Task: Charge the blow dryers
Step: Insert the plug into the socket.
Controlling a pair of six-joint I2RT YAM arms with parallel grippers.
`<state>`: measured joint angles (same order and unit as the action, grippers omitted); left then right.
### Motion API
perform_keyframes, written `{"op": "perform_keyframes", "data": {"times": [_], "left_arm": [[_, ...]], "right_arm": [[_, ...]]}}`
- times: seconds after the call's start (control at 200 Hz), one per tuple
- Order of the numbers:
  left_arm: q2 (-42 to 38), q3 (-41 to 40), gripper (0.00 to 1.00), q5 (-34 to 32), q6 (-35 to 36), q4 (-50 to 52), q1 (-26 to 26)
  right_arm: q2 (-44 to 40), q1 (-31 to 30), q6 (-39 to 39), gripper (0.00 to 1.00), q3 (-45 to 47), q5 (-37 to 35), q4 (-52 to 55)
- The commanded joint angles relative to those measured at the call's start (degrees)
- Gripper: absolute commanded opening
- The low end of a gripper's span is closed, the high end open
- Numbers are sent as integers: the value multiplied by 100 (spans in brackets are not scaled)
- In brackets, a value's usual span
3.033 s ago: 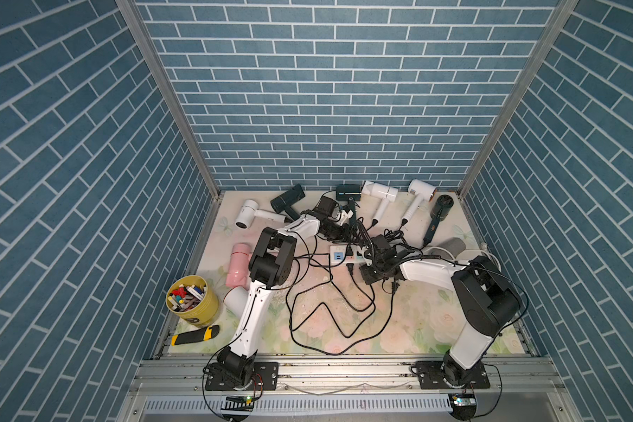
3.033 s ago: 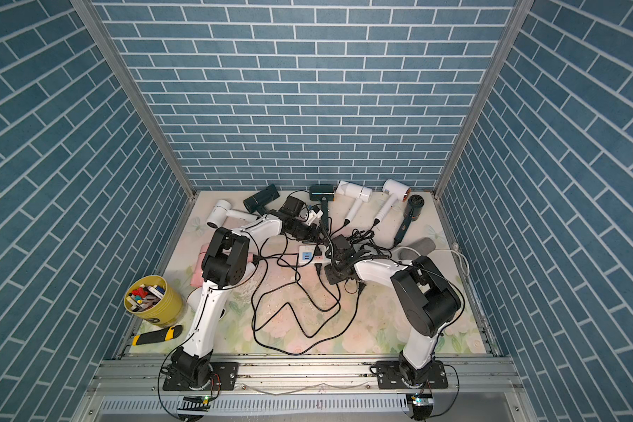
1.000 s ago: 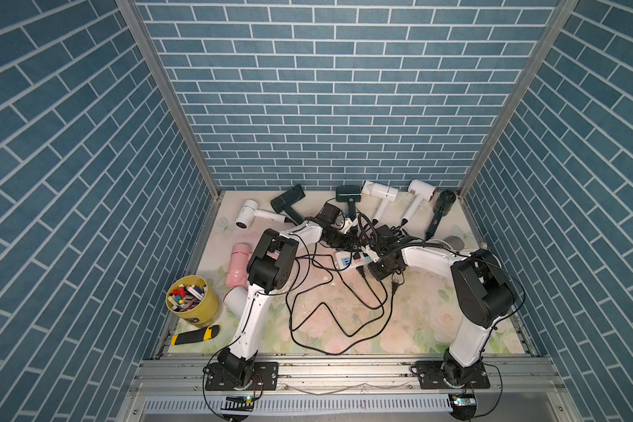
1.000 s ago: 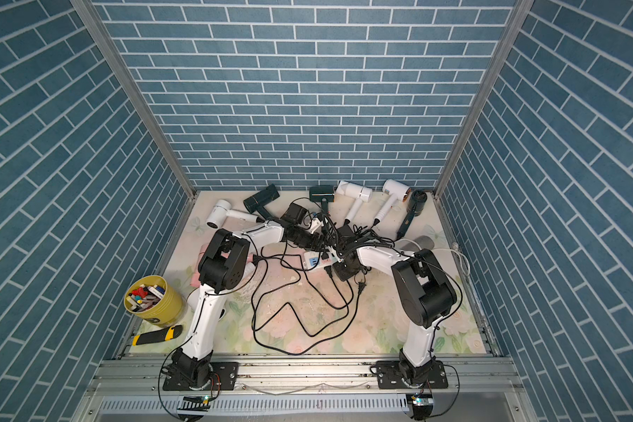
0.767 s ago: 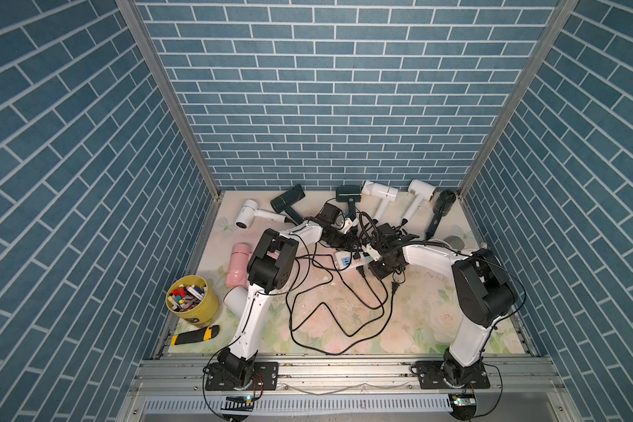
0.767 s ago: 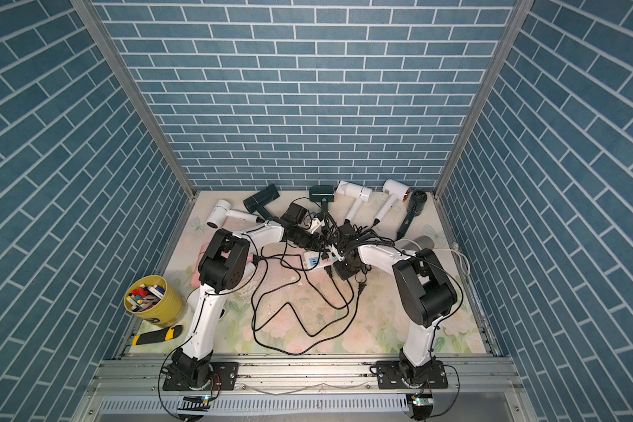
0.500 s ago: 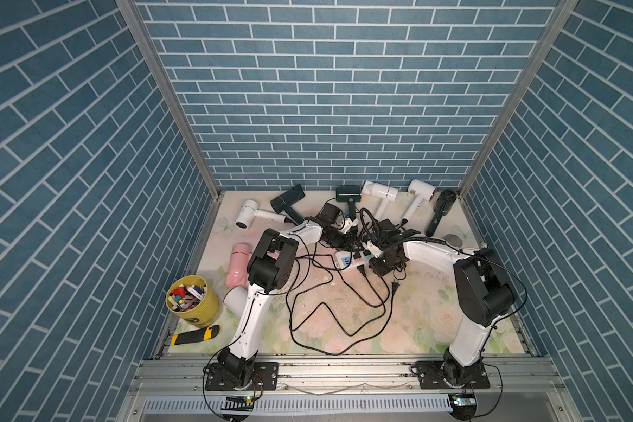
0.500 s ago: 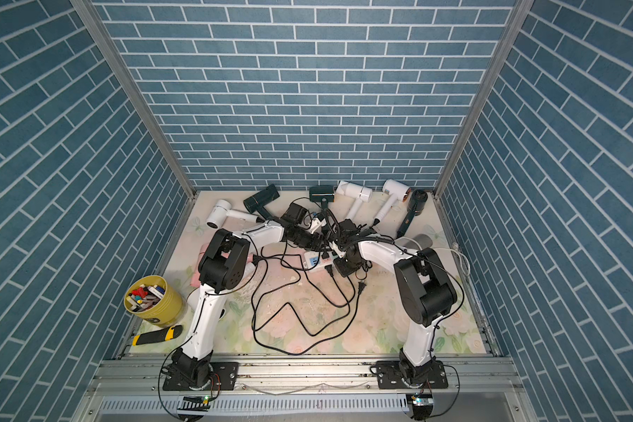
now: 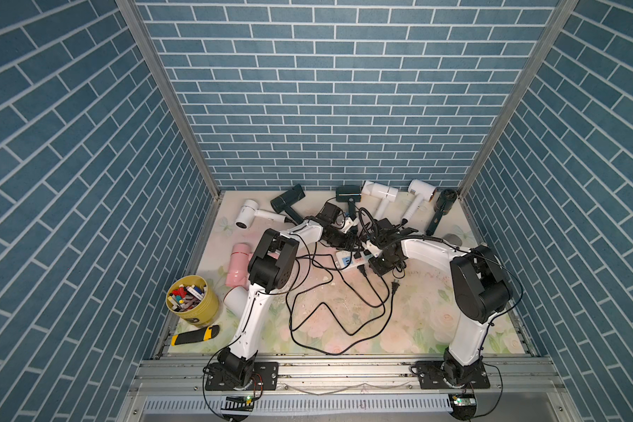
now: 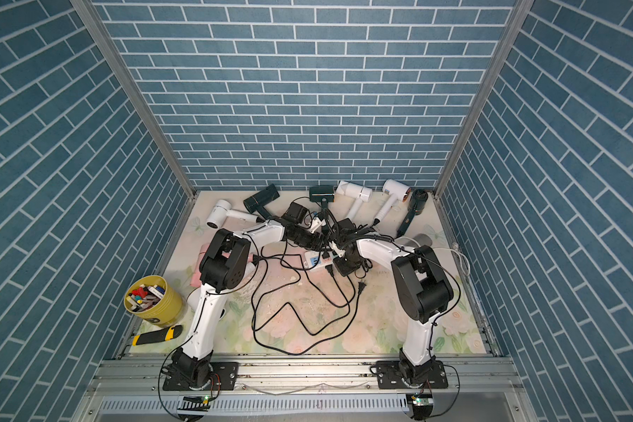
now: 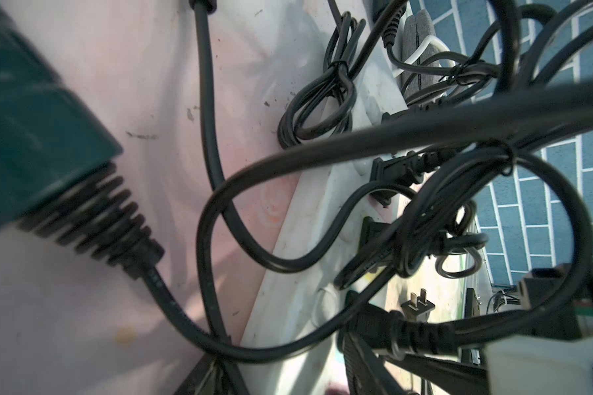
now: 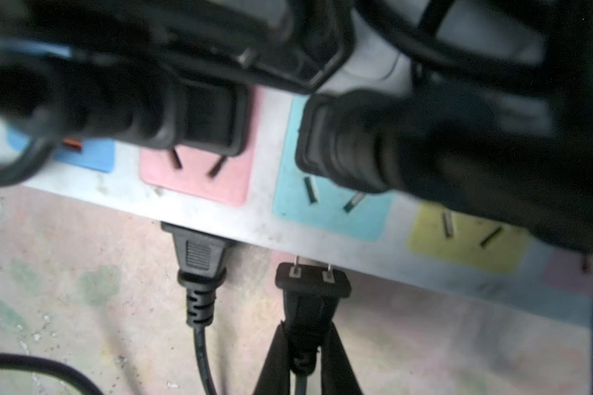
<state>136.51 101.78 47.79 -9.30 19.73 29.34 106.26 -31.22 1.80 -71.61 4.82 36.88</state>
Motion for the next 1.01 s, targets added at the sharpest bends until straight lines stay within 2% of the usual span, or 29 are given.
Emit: {"op": "perform_keyframes", "data": {"times": [0.0,0.335,0.515,0.63,0.745,1.0], "left_arm": [[581,-266,58,-196,7,1002,255],[605,-283,57,-165,40,1000,257],[607,-267,57,-123,42,988,265],[557,-304,57,-110,66,1022,265],[313,-595,57,-112,54,912,265],[-291,-1519,56,-404,-368,323,31]], "right_arm": [[102,186,-68,0,-595,-222,-1087],[436,279,-357,0,-529,-188,-1455],[301,275,121,0,-653,-12,-1368],[387,266,285,0,-785,568,-1252],[330,168,276,0,-720,809,-1280],[290,-160,-51,0,-602,559,-1278]]}}
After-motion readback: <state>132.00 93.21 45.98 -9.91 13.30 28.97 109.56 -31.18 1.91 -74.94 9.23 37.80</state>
